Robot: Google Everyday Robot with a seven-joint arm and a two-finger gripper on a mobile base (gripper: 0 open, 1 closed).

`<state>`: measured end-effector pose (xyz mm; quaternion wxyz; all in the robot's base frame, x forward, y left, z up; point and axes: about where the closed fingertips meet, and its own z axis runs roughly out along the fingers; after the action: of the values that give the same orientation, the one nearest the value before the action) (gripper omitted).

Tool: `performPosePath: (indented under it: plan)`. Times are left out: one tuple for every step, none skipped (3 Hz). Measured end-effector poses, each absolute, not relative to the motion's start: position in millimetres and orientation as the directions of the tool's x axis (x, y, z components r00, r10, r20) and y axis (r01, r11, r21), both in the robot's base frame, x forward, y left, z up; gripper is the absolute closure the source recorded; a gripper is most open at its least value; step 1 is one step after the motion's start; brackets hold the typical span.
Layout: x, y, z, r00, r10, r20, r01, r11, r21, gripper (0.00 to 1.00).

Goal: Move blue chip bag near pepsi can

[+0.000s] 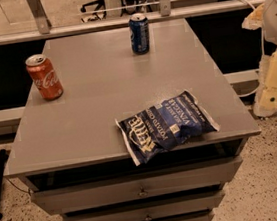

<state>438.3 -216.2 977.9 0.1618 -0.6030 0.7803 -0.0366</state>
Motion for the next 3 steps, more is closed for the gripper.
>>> performPosePath:
  plan:
    - [438, -216, 978, -0.220, -0.953, -0.208, -0.929, 0.270, -0.252, 0.00]
    - [437, -212, 974, -0.204, -0.951, -0.233, -0.934, 0.260, -0.245, 0.00]
    - [435, -189, 952, -0.172, -0.940, -0.294, -0.950, 0.238, -0.204, 0.00]
